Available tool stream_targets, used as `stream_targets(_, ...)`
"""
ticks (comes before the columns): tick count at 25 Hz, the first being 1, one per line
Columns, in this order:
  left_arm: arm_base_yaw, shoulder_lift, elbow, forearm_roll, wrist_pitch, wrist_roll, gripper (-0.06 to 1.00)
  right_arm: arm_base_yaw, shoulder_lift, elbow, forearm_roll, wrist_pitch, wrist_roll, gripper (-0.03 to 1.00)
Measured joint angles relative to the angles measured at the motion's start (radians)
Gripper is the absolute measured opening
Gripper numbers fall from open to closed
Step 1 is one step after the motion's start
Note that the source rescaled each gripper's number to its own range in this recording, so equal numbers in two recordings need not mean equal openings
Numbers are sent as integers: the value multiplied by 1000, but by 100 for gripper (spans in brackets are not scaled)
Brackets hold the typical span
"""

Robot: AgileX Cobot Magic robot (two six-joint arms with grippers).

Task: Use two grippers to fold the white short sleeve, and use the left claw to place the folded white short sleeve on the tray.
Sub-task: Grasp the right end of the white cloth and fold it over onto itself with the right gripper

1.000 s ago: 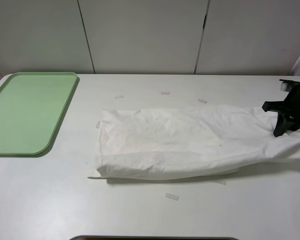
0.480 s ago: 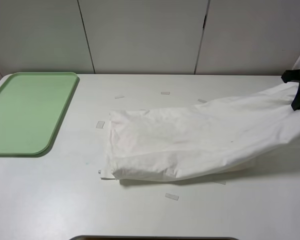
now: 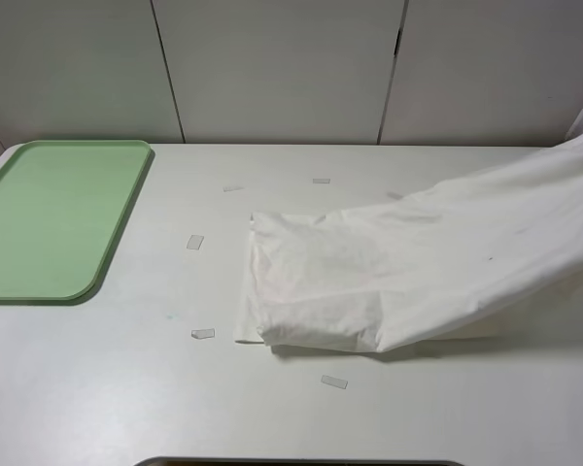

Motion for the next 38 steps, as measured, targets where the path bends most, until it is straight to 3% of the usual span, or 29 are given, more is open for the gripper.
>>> stream_targets(8, 0, 0, 0, 0, 0, 0, 98, 0, -12, -173, -58, 43, 20, 10)
stream_targets(14, 0, 0, 0, 0, 0, 0, 98, 7, -20, -182, -66, 46, 25, 10)
stream_targets(20, 0, 0, 0, 0, 0, 0, 98, 190, -21, -146, -182, 45, 59, 10)
stream_targets(24, 0, 0, 0, 0, 0, 0, 98, 234, -21, -53, -286, 40, 99, 10)
stream_targets(28, 0, 0, 0, 0, 0, 0, 98, 222, 8, 77, -412, -54, 177, 10)
stream_targets(32, 0, 0, 0, 0, 0, 0, 98, 220, 55, 117, -444, -150, 211, 10)
stream_targets(38, 0, 0, 0, 0, 0, 0, 98, 225, 156, 122, -452, -182, 279, 10)
